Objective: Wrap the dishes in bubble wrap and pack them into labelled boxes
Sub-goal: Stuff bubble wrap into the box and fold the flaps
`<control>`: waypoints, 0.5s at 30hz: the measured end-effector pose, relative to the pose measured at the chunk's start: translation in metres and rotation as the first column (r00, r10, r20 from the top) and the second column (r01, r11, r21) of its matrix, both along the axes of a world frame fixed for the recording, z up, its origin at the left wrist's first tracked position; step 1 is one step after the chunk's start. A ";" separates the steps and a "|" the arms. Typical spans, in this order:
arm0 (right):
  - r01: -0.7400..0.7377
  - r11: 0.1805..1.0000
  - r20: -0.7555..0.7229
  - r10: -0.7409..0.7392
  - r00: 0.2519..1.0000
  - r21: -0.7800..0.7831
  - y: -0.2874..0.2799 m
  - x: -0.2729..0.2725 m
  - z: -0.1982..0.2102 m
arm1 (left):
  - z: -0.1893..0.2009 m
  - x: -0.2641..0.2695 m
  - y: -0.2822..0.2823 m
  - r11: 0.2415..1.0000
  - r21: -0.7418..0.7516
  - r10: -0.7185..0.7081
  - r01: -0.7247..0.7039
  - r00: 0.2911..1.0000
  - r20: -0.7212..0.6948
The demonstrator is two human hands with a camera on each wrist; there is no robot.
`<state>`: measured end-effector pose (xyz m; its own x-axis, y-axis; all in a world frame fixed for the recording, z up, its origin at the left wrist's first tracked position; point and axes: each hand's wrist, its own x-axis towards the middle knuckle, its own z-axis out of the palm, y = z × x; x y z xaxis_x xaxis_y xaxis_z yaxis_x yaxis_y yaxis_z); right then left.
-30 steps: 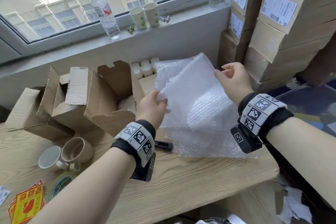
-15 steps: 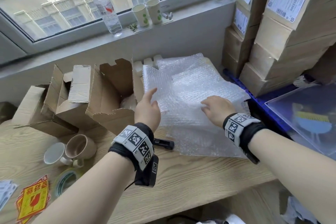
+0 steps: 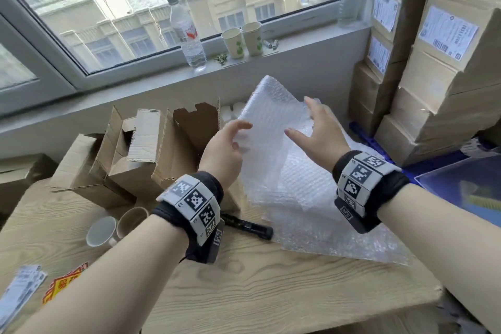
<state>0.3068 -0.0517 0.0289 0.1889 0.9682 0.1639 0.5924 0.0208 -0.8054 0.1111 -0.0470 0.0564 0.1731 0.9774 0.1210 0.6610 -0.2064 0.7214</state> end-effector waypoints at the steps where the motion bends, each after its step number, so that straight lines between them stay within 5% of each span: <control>1: -0.021 0.999 0.015 0.020 1.000 0.026 0.007 -0.004 0.011 | 0.009 -0.005 0.002 0.999 0.003 -0.032 0.032 0.999 -0.033; 4: -0.094 0.995 -0.016 0.093 0.996 -0.045 0.029 -0.016 0.040 | 0.030 -0.025 0.011 0.996 0.055 -0.059 0.068 0.987 -0.149; 7: -0.122 0.976 -0.299 0.064 0.952 -0.178 0.055 -0.030 0.053 | 0.046 -0.051 0.022 0.989 0.141 0.058 -0.044 0.993 -0.100; 13: -0.326 0.890 -0.766 -0.039 0.642 -0.319 0.073 -0.086 0.072 | 0.054 -0.099 0.043 0.969 -0.145 0.242 -0.201 0.893 0.380; 15: -0.391 0.872 -0.787 0.012 0.617 -0.293 0.075 -0.108 0.078 | 0.057 -0.108 0.048 0.948 -0.279 0.278 -0.155 0.830 0.484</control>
<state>0.1991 0.0235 0.1068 -0.1500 0.9271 -0.3435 -0.1930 -0.3682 -0.9095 0.0028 0.0006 0.1133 -0.0728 0.9934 -0.0888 0.1934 0.1014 0.9759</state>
